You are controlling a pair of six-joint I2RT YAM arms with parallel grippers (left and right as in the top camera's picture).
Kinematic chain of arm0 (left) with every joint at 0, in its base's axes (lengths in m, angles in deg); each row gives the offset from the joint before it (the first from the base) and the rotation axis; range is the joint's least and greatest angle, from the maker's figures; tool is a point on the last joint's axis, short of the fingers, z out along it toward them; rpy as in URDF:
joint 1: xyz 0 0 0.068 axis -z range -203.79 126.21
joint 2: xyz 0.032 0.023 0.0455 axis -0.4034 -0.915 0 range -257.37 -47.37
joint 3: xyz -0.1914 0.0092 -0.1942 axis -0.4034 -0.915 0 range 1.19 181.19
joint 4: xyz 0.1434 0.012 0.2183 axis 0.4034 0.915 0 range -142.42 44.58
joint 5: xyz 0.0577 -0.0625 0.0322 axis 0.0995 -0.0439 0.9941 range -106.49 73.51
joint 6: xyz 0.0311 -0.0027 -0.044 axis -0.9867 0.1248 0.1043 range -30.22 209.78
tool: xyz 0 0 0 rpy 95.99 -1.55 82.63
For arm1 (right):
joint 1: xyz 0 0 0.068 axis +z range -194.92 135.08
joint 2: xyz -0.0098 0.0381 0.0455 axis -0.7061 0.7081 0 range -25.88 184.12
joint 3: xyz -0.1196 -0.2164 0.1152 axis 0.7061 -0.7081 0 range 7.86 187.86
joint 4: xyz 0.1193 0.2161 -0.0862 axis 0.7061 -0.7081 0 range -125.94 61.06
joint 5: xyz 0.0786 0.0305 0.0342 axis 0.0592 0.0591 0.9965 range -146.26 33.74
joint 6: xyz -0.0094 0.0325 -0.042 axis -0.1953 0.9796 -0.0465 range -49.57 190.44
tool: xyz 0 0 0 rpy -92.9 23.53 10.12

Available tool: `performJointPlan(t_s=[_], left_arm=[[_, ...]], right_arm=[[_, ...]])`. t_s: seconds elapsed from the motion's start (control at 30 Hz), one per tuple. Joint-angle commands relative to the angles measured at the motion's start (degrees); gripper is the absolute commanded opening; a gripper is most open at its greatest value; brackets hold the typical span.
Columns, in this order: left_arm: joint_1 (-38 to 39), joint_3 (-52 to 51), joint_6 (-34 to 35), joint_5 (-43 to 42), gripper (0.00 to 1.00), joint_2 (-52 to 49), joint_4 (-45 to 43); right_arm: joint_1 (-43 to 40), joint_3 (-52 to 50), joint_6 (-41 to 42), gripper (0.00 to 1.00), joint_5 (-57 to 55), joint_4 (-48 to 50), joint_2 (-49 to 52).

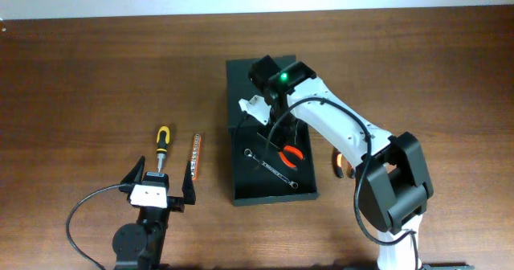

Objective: Pack container
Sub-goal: 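Lift the cutting pliers and carry them with the right gripper into the box, then lower the cutting pliers into the box and open the right gripper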

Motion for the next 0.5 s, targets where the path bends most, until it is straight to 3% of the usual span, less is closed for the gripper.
performJointPlan(t_s=[0.0,0.47], left_arm=[[-0.31,-0.22,-0.7,-0.42,0.99,0.37,0.2],[-0.31,-0.22,-0.72,-0.42,0.99,0.37,0.2]], right_arm=[[0.09,-2.23,-0.66,0.04,1.64,1.62,-0.35],[0.09,-6.67,-0.66,0.04,1.99,7.91,-0.35]])
